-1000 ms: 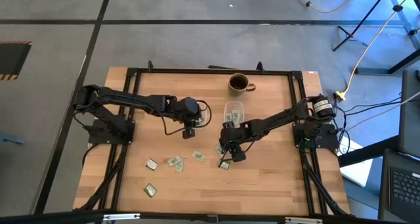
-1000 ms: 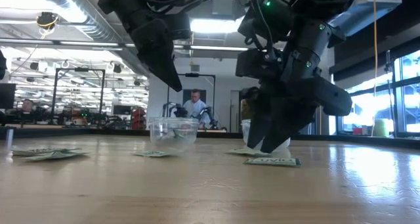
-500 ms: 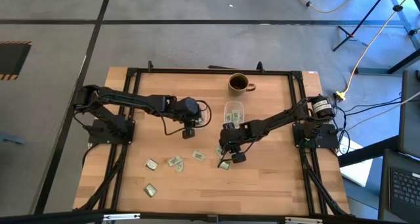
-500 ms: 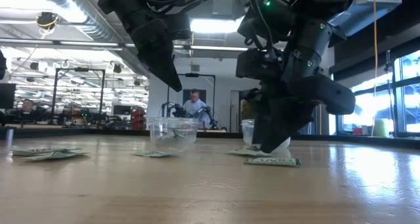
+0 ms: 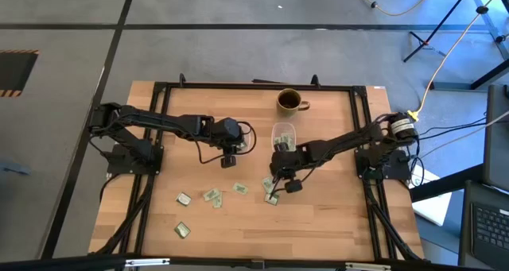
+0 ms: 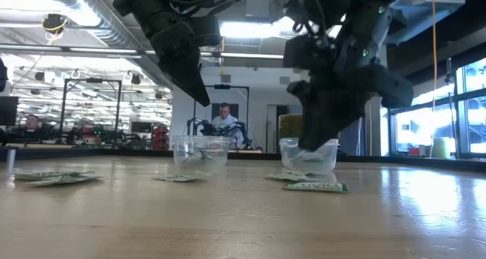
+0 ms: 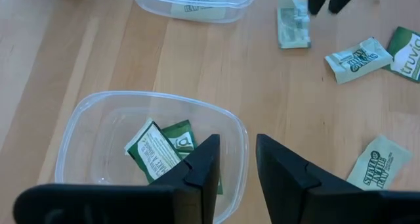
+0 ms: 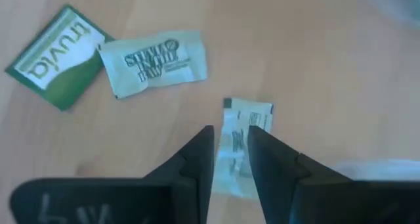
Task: Pick and place items into bin
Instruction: Put the stevia packet into the right transparent bin
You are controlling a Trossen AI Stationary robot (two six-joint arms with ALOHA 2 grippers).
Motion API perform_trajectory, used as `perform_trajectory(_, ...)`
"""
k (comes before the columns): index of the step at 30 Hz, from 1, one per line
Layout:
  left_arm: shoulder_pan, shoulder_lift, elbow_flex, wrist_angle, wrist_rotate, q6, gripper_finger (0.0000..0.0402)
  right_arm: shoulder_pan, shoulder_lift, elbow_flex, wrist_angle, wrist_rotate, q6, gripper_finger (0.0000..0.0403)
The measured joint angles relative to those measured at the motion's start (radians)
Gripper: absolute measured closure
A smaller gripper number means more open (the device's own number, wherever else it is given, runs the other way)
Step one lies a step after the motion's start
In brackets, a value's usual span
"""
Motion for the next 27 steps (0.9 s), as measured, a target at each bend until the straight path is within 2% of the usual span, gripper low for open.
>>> perform_trajectory(5, 0.000, 0.000, 0.000, -0.002, 0.000, 0.000, 0.0310, -0.023, -0.073, -0.001, -0.058, 0.075, 0.001, 0.0305)
perform_trajectory(10, 0.000, 0.000, 0.000, -0.003, 0.000, 0.000, 0.0307, -0.042, -0.086, 0.001, -0.056, 0.043, 0.010, 0.0305)
perform_trajectory(15, 0.000, 0.000, 0.000, -0.002, 0.000, 0.000, 0.0308, -0.041, -0.022, 0.001, 0.002, -0.029, 0.004, 0.0305)
perform_trajectory(27, 0.000, 0.000, 0.000, -0.002, 0.000, 0.000, 0.0308, -0.042, 0.096, 0.004, 0.029, -0.030, 0.010, 0.0305)
